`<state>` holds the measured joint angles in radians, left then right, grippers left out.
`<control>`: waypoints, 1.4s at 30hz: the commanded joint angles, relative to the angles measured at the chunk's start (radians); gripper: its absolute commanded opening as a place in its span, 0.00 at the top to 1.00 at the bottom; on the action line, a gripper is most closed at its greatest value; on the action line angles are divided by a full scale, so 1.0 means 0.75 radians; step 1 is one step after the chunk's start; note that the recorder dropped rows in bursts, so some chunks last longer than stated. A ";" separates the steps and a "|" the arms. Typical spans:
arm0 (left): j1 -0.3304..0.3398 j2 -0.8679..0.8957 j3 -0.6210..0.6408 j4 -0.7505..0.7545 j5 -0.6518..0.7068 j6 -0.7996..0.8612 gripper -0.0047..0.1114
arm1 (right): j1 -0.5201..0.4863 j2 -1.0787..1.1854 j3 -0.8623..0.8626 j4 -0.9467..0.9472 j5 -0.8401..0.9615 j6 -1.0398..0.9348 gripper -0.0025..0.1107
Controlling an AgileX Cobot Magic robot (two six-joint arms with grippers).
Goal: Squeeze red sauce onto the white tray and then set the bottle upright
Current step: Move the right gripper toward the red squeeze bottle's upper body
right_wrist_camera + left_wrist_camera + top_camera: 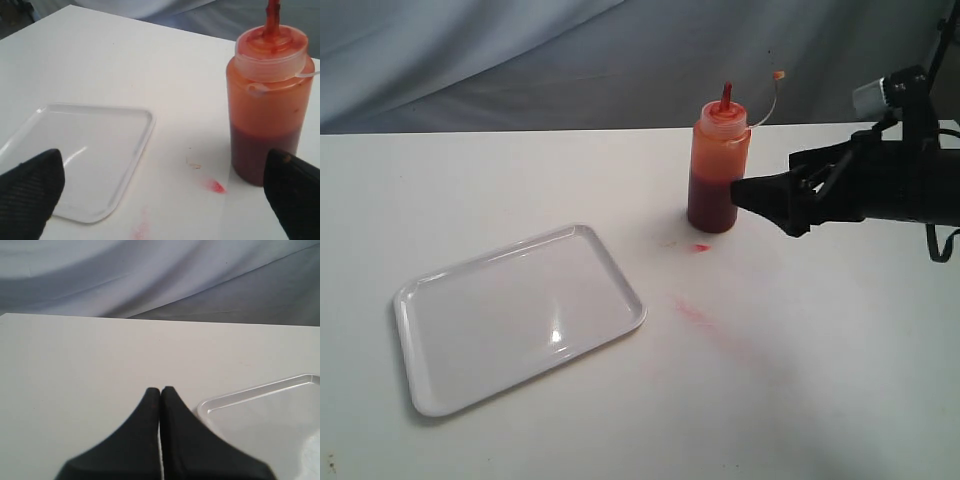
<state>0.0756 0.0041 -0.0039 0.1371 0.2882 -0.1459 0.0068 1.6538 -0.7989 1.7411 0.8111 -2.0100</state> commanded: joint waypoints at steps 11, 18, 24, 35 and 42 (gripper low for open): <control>-0.010 -0.005 0.005 -0.001 -0.010 -0.011 0.95 | -0.006 0.405 -0.327 0.004 -0.044 -0.158 0.05; -0.010 -0.005 0.005 -0.001 -0.010 -0.011 0.95 | -0.006 0.573 -0.492 0.004 -0.031 -0.118 0.05; -0.010 -0.005 0.005 -0.001 -0.010 -0.011 0.95 | -0.006 0.639 -0.587 0.004 0.005 -0.112 0.05; -0.010 -0.005 0.005 -0.001 -0.010 -0.011 0.95 | 0.030 0.691 -0.691 0.004 -0.003 -0.179 0.05; -0.010 -0.005 0.005 -0.001 -0.010 -0.011 0.95 | 0.144 0.691 -0.784 0.004 -0.265 -0.176 0.05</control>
<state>0.0756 0.0041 -0.0039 0.1371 0.2882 -0.1459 0.0879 2.1739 -1.3632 1.7436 0.6937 -2.1307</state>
